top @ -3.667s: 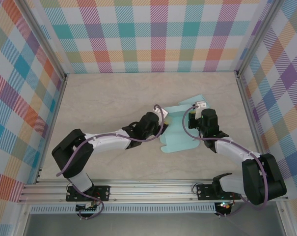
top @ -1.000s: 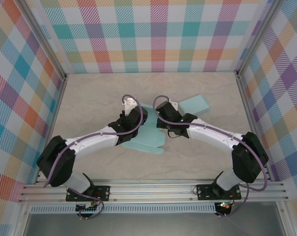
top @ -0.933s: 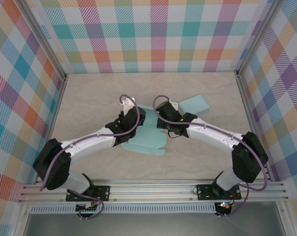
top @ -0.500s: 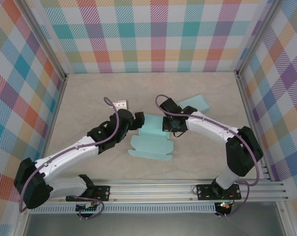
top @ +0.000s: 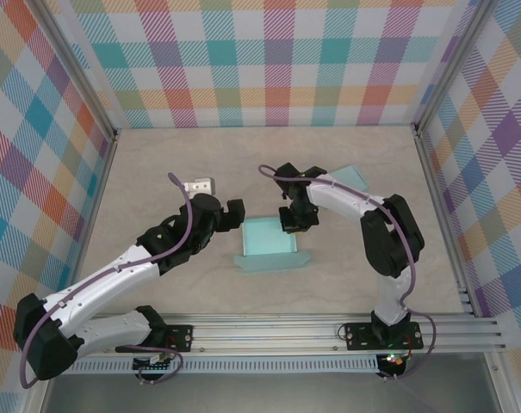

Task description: Fold the paper box

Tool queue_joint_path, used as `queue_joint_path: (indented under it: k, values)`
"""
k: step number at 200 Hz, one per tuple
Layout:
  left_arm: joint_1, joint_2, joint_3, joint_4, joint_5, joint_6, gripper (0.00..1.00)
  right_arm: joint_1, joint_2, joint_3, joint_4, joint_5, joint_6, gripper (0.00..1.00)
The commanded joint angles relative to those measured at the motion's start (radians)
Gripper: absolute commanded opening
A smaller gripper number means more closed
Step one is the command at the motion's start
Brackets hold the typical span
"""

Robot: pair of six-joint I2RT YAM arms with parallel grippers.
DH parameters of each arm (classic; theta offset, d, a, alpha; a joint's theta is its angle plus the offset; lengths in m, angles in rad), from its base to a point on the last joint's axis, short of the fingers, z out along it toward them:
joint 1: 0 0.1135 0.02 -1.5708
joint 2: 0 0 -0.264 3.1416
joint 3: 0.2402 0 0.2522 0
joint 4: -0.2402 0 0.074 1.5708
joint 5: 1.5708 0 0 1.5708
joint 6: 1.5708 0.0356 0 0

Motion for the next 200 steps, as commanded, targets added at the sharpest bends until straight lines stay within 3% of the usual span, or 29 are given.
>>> queue_joint_path:
  k: [1, 40, 76, 145, 200]
  values:
    - [0.017, -0.021, -0.021, -0.015, 0.008, 0.026, 0.99, -0.004, 0.099, 0.037, -0.060, 0.116, -0.055, 0.02]
    - [0.033, -0.027, -0.035, 0.000, 0.006, 0.039, 0.99, -0.004, 0.201, 0.114, -0.089, 0.162, -0.079, 0.04]
    - [0.044, -0.031, -0.043, 0.004, -0.001, 0.049, 0.99, 0.000, 0.234, 0.124, -0.060, 0.179, -0.075, 0.00]
    - [0.055, -0.037, -0.052, 0.002, -0.096, 0.075, 0.99, 0.080, 0.385, 0.155, -0.115, 0.534, 0.088, 0.00]
    - [0.055, -0.054, -0.050, -0.030, -0.190, 0.096, 0.99, 0.129, 0.460, 0.207, -0.132, 0.595, 0.168, 0.00]
